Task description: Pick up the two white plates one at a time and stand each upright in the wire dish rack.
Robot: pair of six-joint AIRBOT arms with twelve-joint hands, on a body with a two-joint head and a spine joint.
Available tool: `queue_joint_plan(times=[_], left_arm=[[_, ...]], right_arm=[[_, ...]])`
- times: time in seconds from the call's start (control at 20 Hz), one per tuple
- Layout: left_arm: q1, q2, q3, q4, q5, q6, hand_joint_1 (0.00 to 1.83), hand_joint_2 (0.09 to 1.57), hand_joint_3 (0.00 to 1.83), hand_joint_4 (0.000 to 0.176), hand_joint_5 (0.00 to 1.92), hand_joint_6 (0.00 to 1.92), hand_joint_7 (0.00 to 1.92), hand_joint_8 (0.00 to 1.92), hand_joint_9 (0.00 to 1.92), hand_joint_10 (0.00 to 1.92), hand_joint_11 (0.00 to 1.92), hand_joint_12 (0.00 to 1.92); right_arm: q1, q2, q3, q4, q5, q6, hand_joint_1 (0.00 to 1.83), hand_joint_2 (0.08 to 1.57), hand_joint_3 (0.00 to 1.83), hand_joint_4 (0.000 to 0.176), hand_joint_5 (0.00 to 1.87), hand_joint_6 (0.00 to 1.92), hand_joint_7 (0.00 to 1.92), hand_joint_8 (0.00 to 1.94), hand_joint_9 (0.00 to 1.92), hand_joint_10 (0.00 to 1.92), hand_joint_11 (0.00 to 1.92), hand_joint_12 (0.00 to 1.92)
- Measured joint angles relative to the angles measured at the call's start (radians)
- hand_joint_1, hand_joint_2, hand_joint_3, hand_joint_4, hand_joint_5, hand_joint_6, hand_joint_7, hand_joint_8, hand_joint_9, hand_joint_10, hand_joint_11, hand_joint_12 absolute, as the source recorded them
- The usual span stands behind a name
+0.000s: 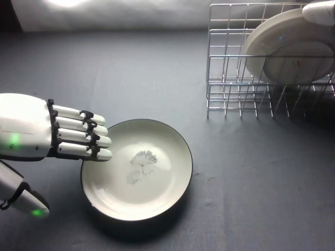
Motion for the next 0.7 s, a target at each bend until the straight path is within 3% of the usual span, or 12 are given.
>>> queue_joint_plan(times=[0.05, 0.1, 0.2, 0.25, 0.4, 0.7], left_arm=[[0.0, -0.006, 0.001, 0.001, 0.002, 0.003, 0.0, 1.11, 0.0, 0.0, 0.0, 0.0, 0.0, 0.0, 0.0, 0.0, 0.0, 0.0], [0.0, -0.012, 0.001, 0.004, 0.003, 0.004, 0.0, 1.1, 0.0, 0.0, 0.0, 0.0, 0.0, 0.0, 0.0, 0.0, 0.0, 0.0], [0.0, -0.016, 0.0, 0.005, -0.002, 0.007, 0.0, 1.1, 0.0, 0.0, 0.0, 0.0, 0.0, 0.0, 0.0, 0.0, 0.0, 0.0], [0.001, -0.016, 0.001, 0.003, 0.001, 0.011, 0.0, 1.11, 0.0, 0.0, 0.0, 0.0, 0.0, 0.0, 0.0, 0.0, 0.0, 0.0], [0.013, -0.02, 0.002, 0.002, 0.001, 0.019, 0.0, 1.1, 0.0, 0.0, 0.0, 0.0, 0.0, 0.0, 0.0, 0.0, 0.0, 0.0], [0.032, -0.028, 0.012, -0.013, 0.004, 0.038, 0.0, 1.1, 0.0, 0.0, 0.0, 0.0, 0.0, 0.0, 0.0, 0.0, 0.0, 0.0]], right_arm=[[0.001, 0.008, -0.013, -0.032, 0.007, 0.001, 0.99, 1.09, 0.0, 0.0, 0.02, 0.0, 0.01, 0.0, 0.0, 0.0, 0.0, 0.04], [0.007, 0.012, -0.023, -0.069, 0.012, 0.0, 1.02, 1.03, 0.0, 0.0, 0.0, 0.0, 0.0, 0.0, 0.0, 0.0, 0.0, 0.01], [0.007, 0.018, -0.041, -0.201, 0.065, -0.002, 1.11, 1.02, 0.0, 0.0, 0.0, 0.0, 0.0, 0.0, 0.0, 0.0, 0.0, 0.0], [0.007, 0.018, -0.056, -0.271, 0.09, -0.001, 1.28, 1.0, 0.0, 0.0, 0.0, 0.0, 0.0, 0.0, 0.0, 0.0, 0.0, 0.0], [0.007, 0.018, -0.073, -0.463, 0.146, -0.002, 1.39, 0.93, 0.0, 0.0, 0.0, 0.0, 0.0, 0.0, 0.0, 0.0, 0.0, 0.0], [0.007, 0.019, -0.135, -0.679, 0.207, 0.002, 1.62, 0.99, 0.01, 0.0, 0.0, 0.0, 0.0, 0.0, 0.0, 0.0, 0.0, 0.0]])
